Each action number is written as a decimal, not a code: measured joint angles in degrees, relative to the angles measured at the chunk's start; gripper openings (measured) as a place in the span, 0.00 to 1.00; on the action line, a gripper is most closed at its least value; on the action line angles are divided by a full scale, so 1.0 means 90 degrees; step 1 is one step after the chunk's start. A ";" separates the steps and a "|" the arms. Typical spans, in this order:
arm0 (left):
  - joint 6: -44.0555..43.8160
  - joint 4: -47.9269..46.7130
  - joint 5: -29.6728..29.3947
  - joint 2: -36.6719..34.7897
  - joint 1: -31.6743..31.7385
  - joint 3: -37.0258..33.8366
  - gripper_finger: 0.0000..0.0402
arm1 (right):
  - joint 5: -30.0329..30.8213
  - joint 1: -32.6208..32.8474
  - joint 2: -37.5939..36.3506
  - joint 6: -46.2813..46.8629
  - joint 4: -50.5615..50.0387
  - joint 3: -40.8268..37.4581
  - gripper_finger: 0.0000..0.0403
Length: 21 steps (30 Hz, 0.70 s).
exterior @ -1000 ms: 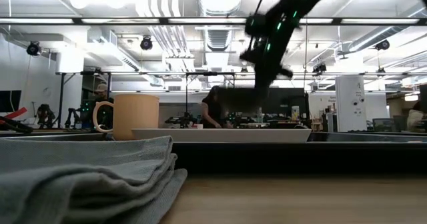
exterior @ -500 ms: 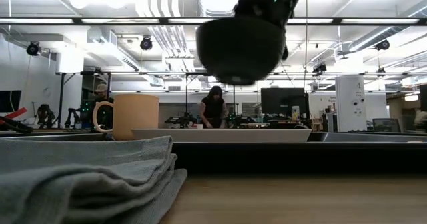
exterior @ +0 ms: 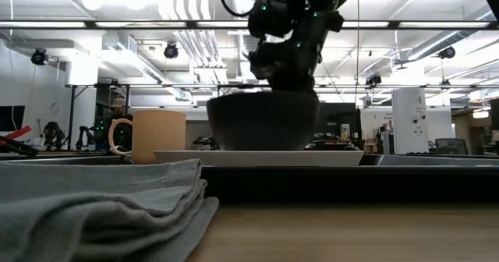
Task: Set up tray
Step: Put the black bowl on top of the white plate on the black serving tray, then adjust the white plate in the center of the black serving tray
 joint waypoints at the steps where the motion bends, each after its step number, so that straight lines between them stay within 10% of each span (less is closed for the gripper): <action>1: -0.0004 -0.0001 0.0073 0.0001 0.0000 -0.0018 0.33 | 0.0044 0.0002 0.0007 -0.0103 0.0004 -0.0007 0.02; 21: -0.0024 0.0002 0.0209 0.0001 0.0000 -0.0056 0.33 | 0.0185 0.0021 -0.0785 -0.0403 -0.0357 0.0356 0.34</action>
